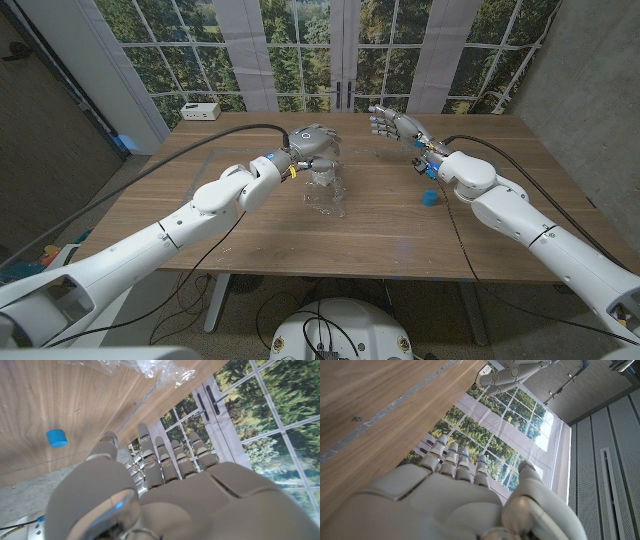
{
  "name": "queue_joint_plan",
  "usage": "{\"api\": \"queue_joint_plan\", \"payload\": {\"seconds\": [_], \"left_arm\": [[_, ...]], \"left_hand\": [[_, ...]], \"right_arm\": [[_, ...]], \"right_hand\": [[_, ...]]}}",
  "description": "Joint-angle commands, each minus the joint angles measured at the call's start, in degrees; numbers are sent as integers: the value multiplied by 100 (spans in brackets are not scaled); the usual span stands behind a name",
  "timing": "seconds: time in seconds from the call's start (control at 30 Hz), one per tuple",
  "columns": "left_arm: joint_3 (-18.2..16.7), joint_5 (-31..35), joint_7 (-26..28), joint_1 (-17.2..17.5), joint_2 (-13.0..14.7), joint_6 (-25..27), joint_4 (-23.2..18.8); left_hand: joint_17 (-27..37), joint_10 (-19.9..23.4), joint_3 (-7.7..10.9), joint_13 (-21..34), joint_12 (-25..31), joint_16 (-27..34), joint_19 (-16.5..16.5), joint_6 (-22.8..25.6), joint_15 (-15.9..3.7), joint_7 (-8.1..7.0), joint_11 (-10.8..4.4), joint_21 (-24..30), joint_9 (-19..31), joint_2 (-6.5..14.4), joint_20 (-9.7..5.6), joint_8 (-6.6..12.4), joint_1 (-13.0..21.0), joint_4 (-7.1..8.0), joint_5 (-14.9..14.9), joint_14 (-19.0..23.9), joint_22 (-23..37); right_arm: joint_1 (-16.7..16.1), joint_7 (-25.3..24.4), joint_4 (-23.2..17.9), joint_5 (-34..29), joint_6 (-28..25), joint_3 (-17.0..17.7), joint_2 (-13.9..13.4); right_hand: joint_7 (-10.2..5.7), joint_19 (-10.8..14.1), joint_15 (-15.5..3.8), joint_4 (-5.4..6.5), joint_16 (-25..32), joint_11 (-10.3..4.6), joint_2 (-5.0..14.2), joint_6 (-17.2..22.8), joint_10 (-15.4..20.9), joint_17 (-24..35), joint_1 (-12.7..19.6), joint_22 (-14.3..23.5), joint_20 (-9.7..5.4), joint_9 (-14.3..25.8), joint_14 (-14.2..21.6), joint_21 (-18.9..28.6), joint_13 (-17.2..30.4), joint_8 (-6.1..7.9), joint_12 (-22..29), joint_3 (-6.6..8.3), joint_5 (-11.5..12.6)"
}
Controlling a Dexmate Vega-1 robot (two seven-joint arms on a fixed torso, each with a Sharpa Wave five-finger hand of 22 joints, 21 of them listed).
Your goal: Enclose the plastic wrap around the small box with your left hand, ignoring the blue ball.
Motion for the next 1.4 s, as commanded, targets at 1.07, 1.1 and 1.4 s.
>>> {"api": "queue_joint_plan", "payload": {"seconds": [1.07, 1.1, 1.4], "left_arm": [[389, 850, -1729, -515, -113, -1365, 109], [407, 853, -1769, -535, -128, -1395, 122], [490, 1189, -1705, -554, -201, -1404, 169]], "left_hand": [[44, -867, -426, 23, -27, 30, -150, -514, 211, -852, 42, -155, -1, -650, 51, -76, -38, 44, 227, -791, 2], [43, -869, -421, 22, -21, 34, -144, -479, 214, -871, 42, -156, -2, -650, 50, -58, -4, 33, 239, -794, 1], [37, -884, -409, 15, 28, 66, -53, -311, 212, -1053, -18, -149, -12, -712, 14, 18, 322, -42, 342, -799, -7]], "right_arm": [[-624, -600, -709, -81, -223, 126, -130], [-628, -596, -708, -78, -219, 131, -136], [-581, -525, -610, -26, -203, 141, -122]], "right_hand": [[9, 8, -17, 46, -15, -22, 18, 40, -1, 42, -24, 20, -44, 16, 45, 21, 13, -4, 7, 16, 32], [11, 6, -19, 47, -15, -33, 17, 37, -5, 43, -25, 20, -44, 16, 45, 21, 13, -5, 5, 15, 32], [11, 4, -8, 51, -14, -23, 10, 38, -6, 43, -28, 20, -42, 16, 51, 20, 13, -5, 5, 13, 33]]}}
